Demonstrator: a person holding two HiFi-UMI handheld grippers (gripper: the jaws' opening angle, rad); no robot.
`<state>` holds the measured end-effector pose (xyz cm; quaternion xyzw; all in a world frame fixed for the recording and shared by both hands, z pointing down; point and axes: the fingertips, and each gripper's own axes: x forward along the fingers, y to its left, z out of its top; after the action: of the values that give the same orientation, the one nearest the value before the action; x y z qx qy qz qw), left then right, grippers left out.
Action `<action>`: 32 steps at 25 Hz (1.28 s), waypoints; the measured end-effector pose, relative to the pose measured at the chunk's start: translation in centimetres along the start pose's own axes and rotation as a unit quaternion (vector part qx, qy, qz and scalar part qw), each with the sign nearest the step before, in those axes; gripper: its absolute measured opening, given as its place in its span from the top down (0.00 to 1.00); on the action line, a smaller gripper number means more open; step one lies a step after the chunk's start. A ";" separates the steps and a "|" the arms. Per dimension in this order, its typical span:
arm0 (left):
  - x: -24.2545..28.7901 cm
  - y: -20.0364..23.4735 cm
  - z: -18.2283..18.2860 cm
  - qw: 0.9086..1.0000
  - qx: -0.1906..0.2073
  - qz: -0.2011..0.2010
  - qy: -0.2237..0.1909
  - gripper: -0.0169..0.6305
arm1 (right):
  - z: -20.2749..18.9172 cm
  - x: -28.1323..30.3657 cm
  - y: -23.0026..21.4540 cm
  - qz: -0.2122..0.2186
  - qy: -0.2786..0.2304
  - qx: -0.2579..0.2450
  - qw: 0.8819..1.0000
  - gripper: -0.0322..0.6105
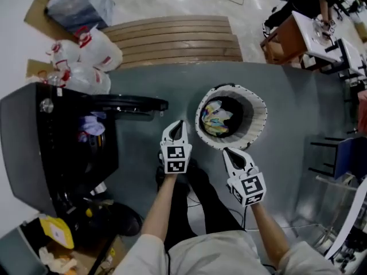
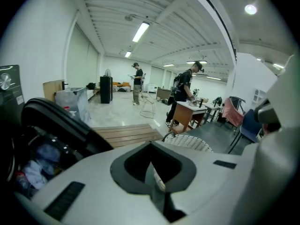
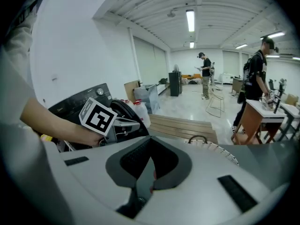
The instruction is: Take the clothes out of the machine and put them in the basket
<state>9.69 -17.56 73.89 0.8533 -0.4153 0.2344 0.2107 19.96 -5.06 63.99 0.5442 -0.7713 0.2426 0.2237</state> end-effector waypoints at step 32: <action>-22.5 39.6 -21.6 0.935 -0.194 0.295 -0.036 0.95 | -3.2 21.5 34.4 0.260 0.034 -0.156 0.952 0.91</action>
<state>-39.38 -14.34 84.77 0.6426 -0.6931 0.1699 0.2788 -19.01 -8.84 75.05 0.2741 -0.9065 0.1870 0.2610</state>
